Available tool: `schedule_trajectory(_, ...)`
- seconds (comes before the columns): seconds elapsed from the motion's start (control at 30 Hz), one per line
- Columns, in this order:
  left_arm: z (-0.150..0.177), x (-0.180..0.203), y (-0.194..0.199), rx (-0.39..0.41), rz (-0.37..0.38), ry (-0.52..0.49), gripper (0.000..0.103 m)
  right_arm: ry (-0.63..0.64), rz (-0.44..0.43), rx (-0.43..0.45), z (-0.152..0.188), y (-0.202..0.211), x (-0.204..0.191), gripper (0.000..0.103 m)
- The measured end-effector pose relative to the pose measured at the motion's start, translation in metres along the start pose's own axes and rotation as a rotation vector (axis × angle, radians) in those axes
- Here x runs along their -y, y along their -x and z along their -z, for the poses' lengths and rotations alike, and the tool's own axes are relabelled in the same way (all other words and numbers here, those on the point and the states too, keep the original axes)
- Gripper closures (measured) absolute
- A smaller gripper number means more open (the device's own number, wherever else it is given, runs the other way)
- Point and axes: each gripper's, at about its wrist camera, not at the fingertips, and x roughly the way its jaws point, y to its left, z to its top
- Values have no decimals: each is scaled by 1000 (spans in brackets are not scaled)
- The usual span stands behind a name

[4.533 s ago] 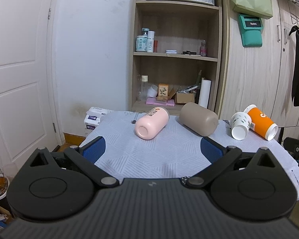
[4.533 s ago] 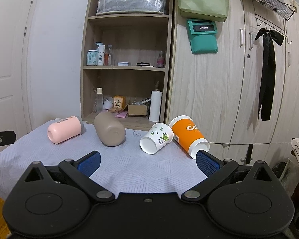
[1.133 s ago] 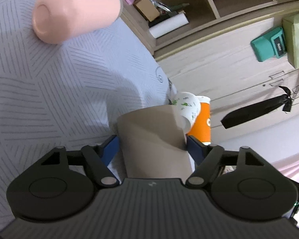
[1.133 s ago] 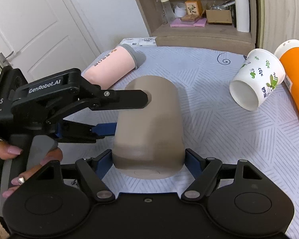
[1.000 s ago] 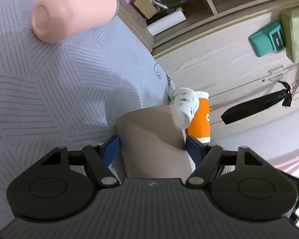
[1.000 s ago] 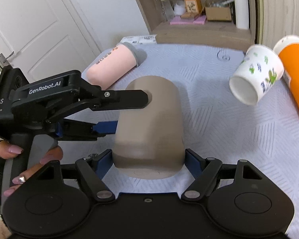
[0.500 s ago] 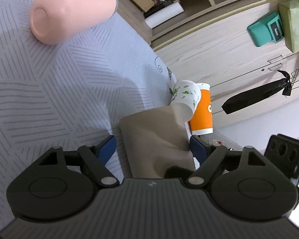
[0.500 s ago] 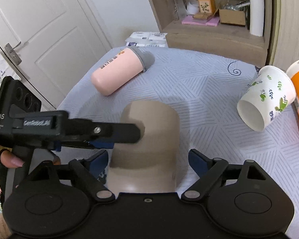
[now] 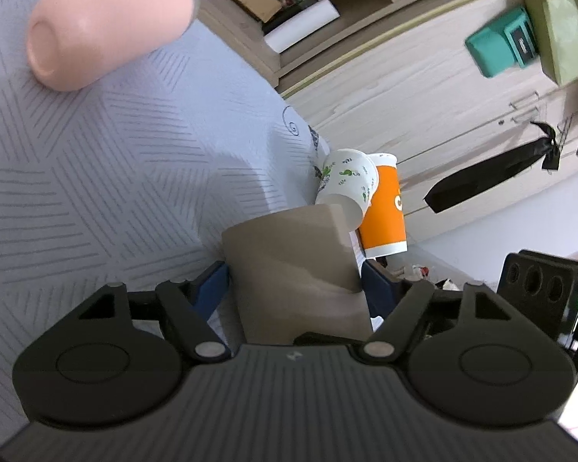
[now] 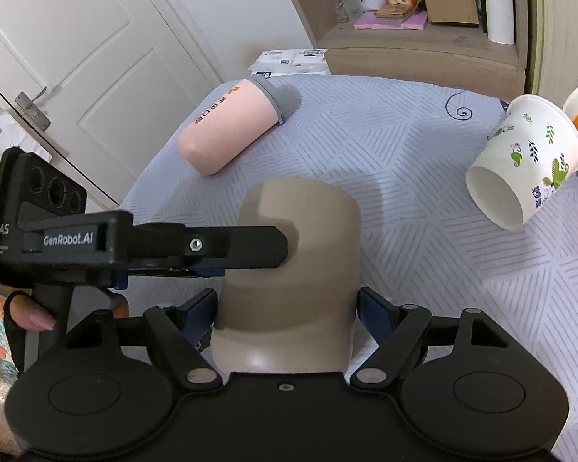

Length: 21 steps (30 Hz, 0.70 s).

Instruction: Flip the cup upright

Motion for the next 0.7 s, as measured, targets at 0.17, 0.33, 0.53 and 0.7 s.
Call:
schedule_trajectory(0.17,5,12,3,-8,-12,-48,29,12,8,11,6,4,-5,20)
schedule_trajectory(0.33,16,24,8,-5,-32,-104,29,15,17,17,14,10,-8,20)
schedule_trajectory(0.53,33,46,19,5,-66,-224,29,49,37,29,25,19,-16,21)
schedule_trajectory(0.7,42,57,30,34,-88,-304,30,64,59,63,30,25,-24,21)
